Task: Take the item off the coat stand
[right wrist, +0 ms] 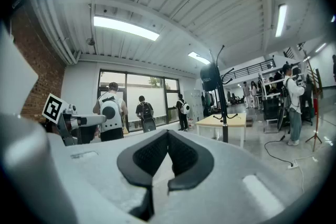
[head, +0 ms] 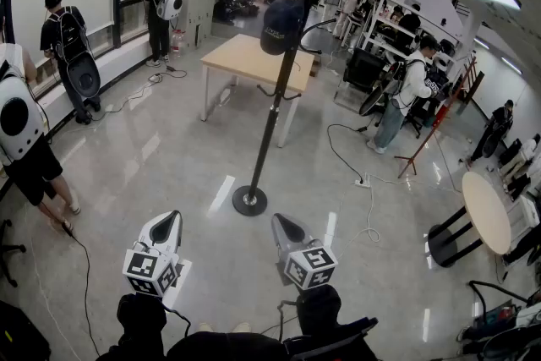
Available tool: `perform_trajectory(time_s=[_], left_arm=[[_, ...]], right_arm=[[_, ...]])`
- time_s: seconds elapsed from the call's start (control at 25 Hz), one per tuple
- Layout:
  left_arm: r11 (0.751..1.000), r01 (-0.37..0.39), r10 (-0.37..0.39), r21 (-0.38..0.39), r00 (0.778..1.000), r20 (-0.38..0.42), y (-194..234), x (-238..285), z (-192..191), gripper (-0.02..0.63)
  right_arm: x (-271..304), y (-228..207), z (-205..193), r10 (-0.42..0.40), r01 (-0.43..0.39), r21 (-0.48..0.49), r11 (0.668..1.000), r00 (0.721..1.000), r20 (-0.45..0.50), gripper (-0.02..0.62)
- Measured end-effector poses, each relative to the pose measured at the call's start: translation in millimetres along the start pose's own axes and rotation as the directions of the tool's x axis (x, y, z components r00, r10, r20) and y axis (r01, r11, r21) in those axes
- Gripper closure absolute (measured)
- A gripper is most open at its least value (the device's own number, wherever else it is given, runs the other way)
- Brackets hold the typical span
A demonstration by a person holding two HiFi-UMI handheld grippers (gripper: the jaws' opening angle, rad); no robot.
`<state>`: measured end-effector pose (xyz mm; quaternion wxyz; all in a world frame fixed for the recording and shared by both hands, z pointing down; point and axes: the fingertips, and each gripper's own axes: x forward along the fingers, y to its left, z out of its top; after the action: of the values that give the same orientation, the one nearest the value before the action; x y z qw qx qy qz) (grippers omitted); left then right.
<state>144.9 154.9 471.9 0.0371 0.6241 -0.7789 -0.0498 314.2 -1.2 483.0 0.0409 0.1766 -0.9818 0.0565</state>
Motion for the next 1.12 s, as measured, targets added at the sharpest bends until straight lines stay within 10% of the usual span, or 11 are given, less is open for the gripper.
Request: perform_trajectory(time_s=[1.12], left_arm=[[0.998,-0.045,0.043,0.044,0.998,0.046,50.2,-45.6,15.6,0.603]], right_arm=[[22.1,70.7,-3.9,0.070,-0.070,-0.009,0.998,0.997,-0.017,0.594]])
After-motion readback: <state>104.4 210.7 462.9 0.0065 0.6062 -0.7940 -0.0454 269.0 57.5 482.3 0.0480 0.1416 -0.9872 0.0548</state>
